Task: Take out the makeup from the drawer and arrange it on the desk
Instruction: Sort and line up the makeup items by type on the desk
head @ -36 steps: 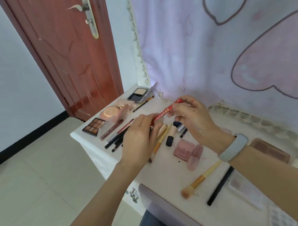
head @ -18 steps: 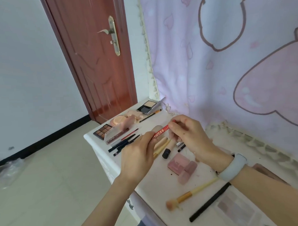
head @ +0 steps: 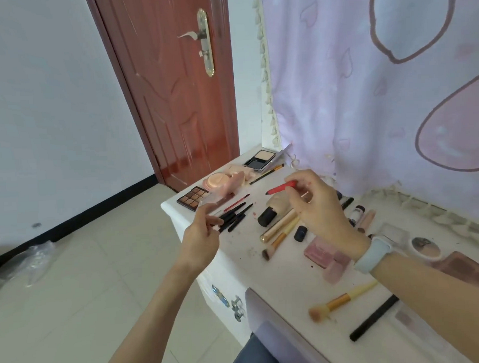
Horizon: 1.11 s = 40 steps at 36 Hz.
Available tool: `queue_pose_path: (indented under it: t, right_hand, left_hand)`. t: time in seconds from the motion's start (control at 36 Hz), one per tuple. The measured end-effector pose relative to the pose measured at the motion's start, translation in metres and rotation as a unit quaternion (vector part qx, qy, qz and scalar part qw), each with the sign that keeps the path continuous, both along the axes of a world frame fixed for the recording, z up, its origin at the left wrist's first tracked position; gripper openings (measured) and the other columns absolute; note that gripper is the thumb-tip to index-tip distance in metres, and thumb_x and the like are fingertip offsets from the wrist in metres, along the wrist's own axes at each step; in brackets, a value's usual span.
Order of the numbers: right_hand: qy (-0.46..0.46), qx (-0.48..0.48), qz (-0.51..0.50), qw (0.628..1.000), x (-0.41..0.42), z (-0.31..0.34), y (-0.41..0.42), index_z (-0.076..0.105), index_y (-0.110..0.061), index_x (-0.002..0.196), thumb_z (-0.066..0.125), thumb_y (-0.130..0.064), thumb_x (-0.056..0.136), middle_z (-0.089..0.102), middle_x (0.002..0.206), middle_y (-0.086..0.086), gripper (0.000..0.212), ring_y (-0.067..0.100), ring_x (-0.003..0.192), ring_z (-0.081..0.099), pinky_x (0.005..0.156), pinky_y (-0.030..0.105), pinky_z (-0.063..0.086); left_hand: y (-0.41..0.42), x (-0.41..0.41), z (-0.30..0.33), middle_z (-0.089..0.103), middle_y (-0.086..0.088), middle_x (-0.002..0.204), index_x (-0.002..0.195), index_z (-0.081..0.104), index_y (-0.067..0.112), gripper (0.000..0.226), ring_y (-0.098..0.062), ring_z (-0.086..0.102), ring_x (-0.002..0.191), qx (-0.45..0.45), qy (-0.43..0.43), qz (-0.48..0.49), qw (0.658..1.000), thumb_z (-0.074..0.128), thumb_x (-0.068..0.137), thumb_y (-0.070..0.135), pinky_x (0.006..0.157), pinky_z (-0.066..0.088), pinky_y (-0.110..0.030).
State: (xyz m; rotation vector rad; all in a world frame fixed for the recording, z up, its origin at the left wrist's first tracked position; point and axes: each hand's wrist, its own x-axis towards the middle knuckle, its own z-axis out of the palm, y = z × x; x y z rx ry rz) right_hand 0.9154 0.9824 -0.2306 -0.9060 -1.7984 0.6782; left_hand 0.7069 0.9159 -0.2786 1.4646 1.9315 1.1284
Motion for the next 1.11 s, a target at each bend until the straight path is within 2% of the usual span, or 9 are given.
queue_pose_path:
  t: [0.06,0.17,0.33,0.53,0.61,0.72,0.81,1.03,1.11]
  right_hand:
    - [-0.118,0.130,0.008,0.984,-0.009,-0.010,-0.006,0.062,-0.012,0.092,0.060,-0.007,0.087,0.060,0.077,-0.017,0.007,0.001,0.063,0.053,0.057,0.015,0.043]
    - [-0.344,0.356,-0.006,0.869,-0.037,-0.030,-0.010,0.066,-0.007,0.077,0.063,-0.002,0.079,0.060,0.071,0.006,0.007,0.024,0.065,0.058,0.057,0.035,0.049]
    - [-0.444,0.364,-0.025,0.818,-0.068,-0.055,-0.013,0.057,-0.014,0.065,0.061,-0.003,0.074,0.053,0.066,0.001,0.014,0.021,0.064,0.052,0.054,0.033,0.040]
    - [-0.476,0.239,0.001,0.847,-0.073,-0.063,-0.010,0.068,-0.018,0.089,0.045,-0.021,0.086,0.060,0.077,-0.004,0.023,0.020,0.077,0.056,0.065,0.032,0.041]
    - [-0.396,0.169,-0.001,0.903,-0.060,-0.052,0.000,0.068,-0.010,0.100,0.053,-0.014,0.086,0.066,0.084,0.004,0.021,0.026,0.083,0.058,0.073,0.040,0.047]
    - [-0.352,0.132,-0.056,0.925,-0.034,-0.035,0.020,0.067,-0.007,0.099,0.057,-0.006,0.084,0.066,0.088,0.007,0.017,0.030,0.086,0.057,0.075,0.035,0.042]
    - [-0.338,0.106,-0.084,0.931,-0.017,-0.029,0.031,0.066,-0.011,0.100,0.055,-0.009,0.088,0.065,0.091,0.004,0.017,0.025,0.088,0.054,0.076,0.039,0.044]
    - [-0.308,0.087,-0.111,0.941,0.007,-0.034,0.052,0.067,-0.007,0.099,0.056,-0.004,0.087,0.065,0.090,0.006,0.016,0.025,0.085,0.054,0.071,0.031,0.040]
    - [-0.303,0.058,-0.099,0.946,0.007,-0.035,0.069,0.066,-0.009,0.104,0.053,-0.006,0.090,0.065,0.097,0.006,0.019,0.023,0.090,0.056,0.077,0.033,0.044]
  left_hand:
    - [0.000,-0.010,-0.005,0.061,0.000,0.108,0.129,0.040,0.022,0.051,-0.017,0.053,0.083,-0.003,0.005,-0.005,1.000,0.029,0.090,-0.007,0.065,0.040,-0.024]
    - [0.000,-0.024,-0.013,0.058,0.002,0.106,0.121,0.044,0.025,0.052,-0.009,0.060,0.075,0.018,-0.023,-0.003,1.000,0.030,0.089,-0.012,0.067,0.046,-0.023]
    - [-0.007,-0.042,-0.025,0.069,0.004,0.085,0.097,0.045,0.034,0.041,-0.013,0.070,0.073,0.045,-0.156,0.046,0.986,0.051,0.089,-0.006,0.073,0.054,-0.030]
    - [-0.007,-0.039,-0.033,0.071,0.005,0.087,0.095,0.044,0.032,0.034,-0.009,0.069,0.073,0.049,-0.179,0.049,0.982,0.055,0.090,0.000,0.061,0.054,-0.019]
    - [0.000,-0.027,-0.033,0.071,0.016,0.086,0.093,0.046,0.033,0.031,-0.007,0.067,0.077,0.037,-0.116,0.028,0.992,0.057,0.089,0.005,0.065,0.052,-0.021]
    - [0.013,0.000,-0.033,0.071,0.011,0.096,0.112,0.054,0.020,0.026,-0.008,0.060,0.091,0.051,0.037,-0.025,0.998,0.061,0.088,0.012,0.078,0.040,-0.015]
    - [0.027,0.019,-0.033,0.070,0.001,0.101,0.122,0.055,0.013,0.035,-0.022,0.056,0.102,0.064,0.148,-0.056,0.985,0.062,0.087,0.013,0.091,0.043,-0.036]
    - [0.046,0.031,-0.036,0.070,-0.004,0.084,0.113,0.065,0.014,0.039,-0.029,0.058,0.090,0.086,0.268,-0.042,0.959,0.075,0.076,0.018,0.080,0.035,-0.037]
    - [0.046,0.027,-0.042,0.071,0.002,0.099,0.105,0.070,0.016,0.037,-0.027,0.061,0.091,0.122,0.287,-0.019,0.950,0.081,0.069,0.021,0.075,0.040,-0.039]
